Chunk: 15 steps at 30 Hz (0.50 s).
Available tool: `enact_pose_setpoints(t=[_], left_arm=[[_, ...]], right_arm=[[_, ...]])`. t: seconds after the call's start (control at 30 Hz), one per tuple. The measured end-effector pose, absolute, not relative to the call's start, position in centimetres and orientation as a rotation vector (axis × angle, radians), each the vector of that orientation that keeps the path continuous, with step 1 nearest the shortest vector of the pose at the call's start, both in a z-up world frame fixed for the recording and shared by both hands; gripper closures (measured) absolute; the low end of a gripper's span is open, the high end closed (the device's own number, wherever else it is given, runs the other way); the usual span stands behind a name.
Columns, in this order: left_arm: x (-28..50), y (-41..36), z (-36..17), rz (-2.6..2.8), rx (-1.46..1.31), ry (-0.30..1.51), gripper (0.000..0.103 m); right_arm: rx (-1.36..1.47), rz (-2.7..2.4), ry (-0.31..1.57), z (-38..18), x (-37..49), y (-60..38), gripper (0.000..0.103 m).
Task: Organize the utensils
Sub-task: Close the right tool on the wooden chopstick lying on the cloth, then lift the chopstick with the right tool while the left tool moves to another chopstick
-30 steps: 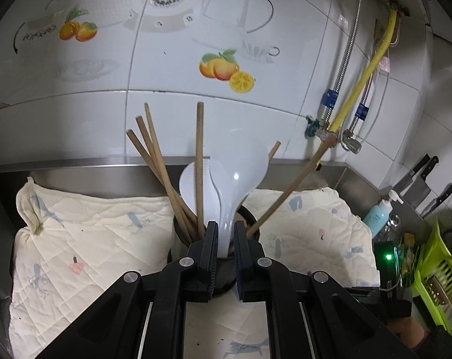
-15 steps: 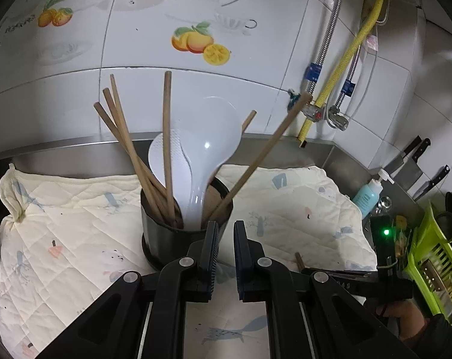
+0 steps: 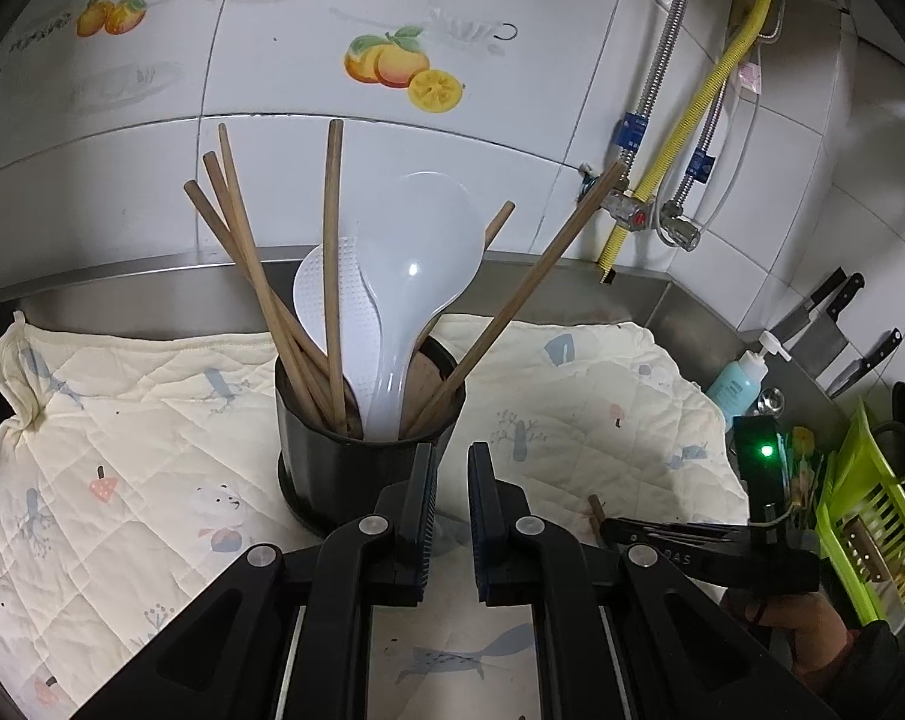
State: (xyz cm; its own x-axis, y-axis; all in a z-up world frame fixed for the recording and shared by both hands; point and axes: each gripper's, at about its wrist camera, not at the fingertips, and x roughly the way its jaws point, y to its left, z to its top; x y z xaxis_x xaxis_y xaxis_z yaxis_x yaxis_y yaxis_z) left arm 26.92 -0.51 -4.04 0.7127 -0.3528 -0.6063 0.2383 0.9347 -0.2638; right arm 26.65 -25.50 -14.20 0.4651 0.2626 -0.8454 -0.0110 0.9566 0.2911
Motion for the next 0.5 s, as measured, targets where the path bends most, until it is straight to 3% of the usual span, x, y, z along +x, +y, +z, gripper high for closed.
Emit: enact_pose_setpoints(t=[0.5], left_arm=[[27.2, -2.0, -5.2, -0.376, -0.175, 0.767, 0.091]], right_arm=[[0.2, 0.162, 1.08, -14.3, 27.9, -24.8, 0.093]])
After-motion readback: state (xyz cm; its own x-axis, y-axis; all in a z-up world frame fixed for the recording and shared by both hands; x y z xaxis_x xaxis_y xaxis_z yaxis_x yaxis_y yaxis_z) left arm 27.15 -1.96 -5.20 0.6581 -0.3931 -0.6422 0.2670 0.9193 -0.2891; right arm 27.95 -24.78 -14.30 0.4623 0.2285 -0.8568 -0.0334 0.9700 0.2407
